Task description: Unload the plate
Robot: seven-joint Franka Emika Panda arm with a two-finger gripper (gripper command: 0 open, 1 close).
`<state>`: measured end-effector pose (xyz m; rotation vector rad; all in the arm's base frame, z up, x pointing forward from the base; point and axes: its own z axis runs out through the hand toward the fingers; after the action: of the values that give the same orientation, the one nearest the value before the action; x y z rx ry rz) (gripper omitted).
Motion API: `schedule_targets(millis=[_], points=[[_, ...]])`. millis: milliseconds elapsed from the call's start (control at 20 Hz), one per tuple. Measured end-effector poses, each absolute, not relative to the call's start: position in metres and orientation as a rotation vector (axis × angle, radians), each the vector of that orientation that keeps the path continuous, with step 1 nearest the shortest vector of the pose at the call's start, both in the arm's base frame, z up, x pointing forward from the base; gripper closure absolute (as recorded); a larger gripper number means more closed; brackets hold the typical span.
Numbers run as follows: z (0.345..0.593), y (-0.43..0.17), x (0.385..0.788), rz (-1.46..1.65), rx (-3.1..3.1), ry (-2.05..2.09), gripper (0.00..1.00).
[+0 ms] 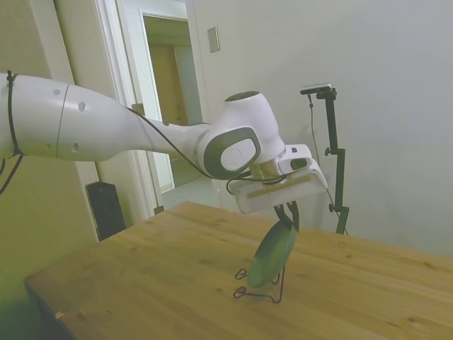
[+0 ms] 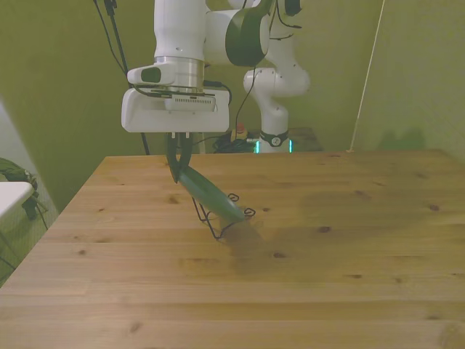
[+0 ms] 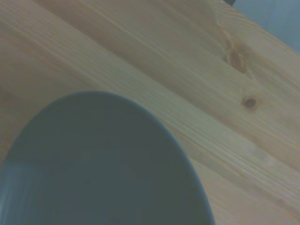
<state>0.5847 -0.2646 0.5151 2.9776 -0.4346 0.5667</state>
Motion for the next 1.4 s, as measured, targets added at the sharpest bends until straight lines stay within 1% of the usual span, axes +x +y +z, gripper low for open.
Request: schedule_targets(millis=[350,450,650,700,800,900,950,1100,1200,1300,1400], points=[[0.528,-0.253,0.590,0.604,2.975,-0.406,1.00],[0.536,-0.248,0.593,0.622,2.977,-0.416,1.00],[0.554,-0.224,0.604,0.670,3.016,-0.534,1.00],[0.556,-0.214,0.608,0.679,3.027,-0.590,1.00],[0.552,-0.196,0.615,0.674,3.041,-0.711,1.00],[0.537,-0.175,0.624,0.655,3.043,-0.852,1.00],[0.525,-0.165,0.628,0.654,3.035,-0.923,1.00],[0.476,-0.139,0.639,0.642,2.992,-1.147,1.00],[0.449,-0.129,0.643,0.630,2.954,-1.292,1.00],[0.431,-0.127,0.645,0.616,2.921,-1.400,1.00],[0.419,-0.127,0.646,0.586,2.896,-1.469,1.00]])
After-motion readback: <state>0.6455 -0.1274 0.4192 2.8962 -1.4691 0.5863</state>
